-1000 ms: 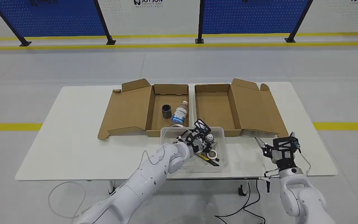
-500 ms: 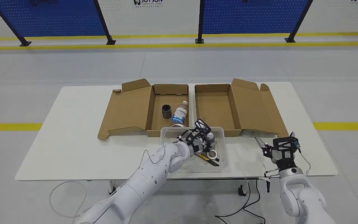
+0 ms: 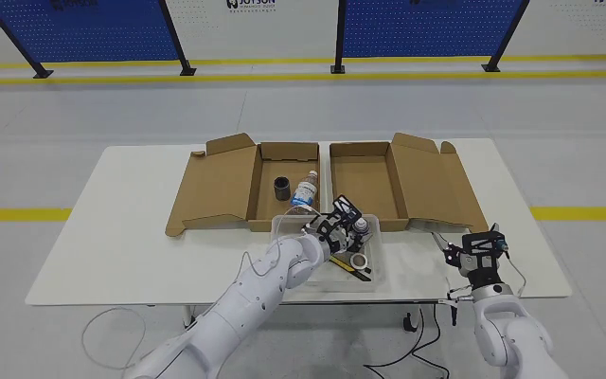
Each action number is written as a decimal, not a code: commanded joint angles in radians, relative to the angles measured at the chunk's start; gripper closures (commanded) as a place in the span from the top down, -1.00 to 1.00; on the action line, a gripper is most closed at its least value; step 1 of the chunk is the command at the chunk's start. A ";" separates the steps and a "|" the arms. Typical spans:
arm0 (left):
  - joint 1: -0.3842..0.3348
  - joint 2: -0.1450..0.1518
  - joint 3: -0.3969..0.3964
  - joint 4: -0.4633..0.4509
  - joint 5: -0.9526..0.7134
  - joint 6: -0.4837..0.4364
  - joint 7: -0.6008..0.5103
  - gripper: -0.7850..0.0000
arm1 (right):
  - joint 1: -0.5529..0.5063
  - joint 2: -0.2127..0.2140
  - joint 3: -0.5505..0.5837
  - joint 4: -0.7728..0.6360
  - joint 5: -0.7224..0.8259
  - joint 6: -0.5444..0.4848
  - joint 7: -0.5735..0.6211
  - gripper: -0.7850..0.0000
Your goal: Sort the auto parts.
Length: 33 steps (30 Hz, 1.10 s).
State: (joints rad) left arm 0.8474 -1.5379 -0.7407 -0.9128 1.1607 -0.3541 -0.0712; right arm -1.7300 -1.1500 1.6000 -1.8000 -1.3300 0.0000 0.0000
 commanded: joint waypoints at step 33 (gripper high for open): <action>0.354 0.142 -0.288 -0.785 -0.056 -0.127 -0.474 -1.00 | 0.000 0.000 0.000 0.000 0.000 0.000 0.000 1.00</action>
State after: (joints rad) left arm 1.1958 -1.3981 -1.0272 -1.6888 1.1078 -0.4796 -0.5388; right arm -1.7300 -1.1500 1.6000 -1.8000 -1.3300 0.0000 0.0000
